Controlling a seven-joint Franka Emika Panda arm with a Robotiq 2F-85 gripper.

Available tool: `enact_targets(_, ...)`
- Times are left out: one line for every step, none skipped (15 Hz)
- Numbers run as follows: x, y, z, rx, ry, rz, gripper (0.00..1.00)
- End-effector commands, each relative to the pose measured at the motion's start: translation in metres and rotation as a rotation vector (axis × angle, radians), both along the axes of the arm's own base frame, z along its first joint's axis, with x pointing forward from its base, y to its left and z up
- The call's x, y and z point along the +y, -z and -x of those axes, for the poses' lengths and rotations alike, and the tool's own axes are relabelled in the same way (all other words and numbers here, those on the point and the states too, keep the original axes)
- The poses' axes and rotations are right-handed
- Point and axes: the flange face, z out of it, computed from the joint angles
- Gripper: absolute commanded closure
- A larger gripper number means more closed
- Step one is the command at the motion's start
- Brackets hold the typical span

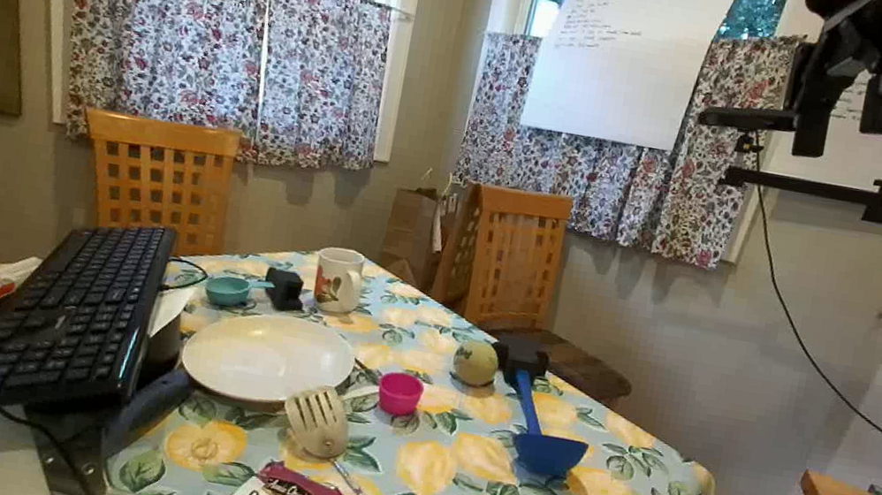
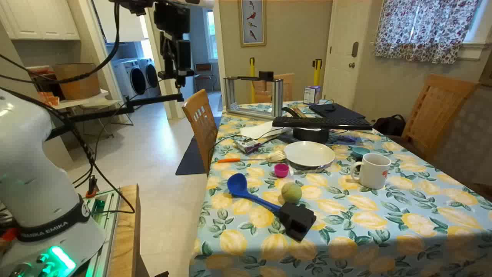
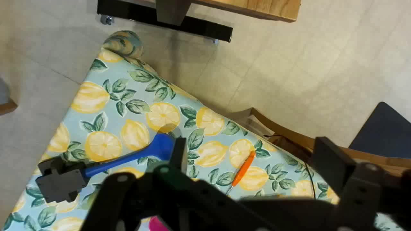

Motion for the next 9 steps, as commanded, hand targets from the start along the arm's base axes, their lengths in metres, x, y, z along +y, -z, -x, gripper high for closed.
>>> enact_targets(0.0, -0.001, 0.0, 0.001, 0.0, 0.0, 0.0)
enact_targets(0.0, -0.001, 0.0, 0.001, 0.0, 0.0, 0.0)
enact_targets(0.0, -0.001, 0.0, 0.001, 0.0, 0.0, 0.0)
enact_targets(0.0, -0.001, 0.0, 0.001, 0.0, 0.0, 0.0)
enact_targets(0.0, -0.001, 0.0, 0.001, 0.0, 0.0, 0.0)
enact_targets(0.0, -0.001, -0.001, -0.014, 0.009, -0.007, 0.0)
enact_targets(-0.001, -0.001, -0.004, -0.044, 0.037, 0.002, 0.0)
enact_targets(-0.003, -0.001, -0.012, -0.114, 0.083, 0.063, 0.0)
enact_targets(-0.003, 0.002, -0.023, -0.159, 0.109, 0.074, 0.0)
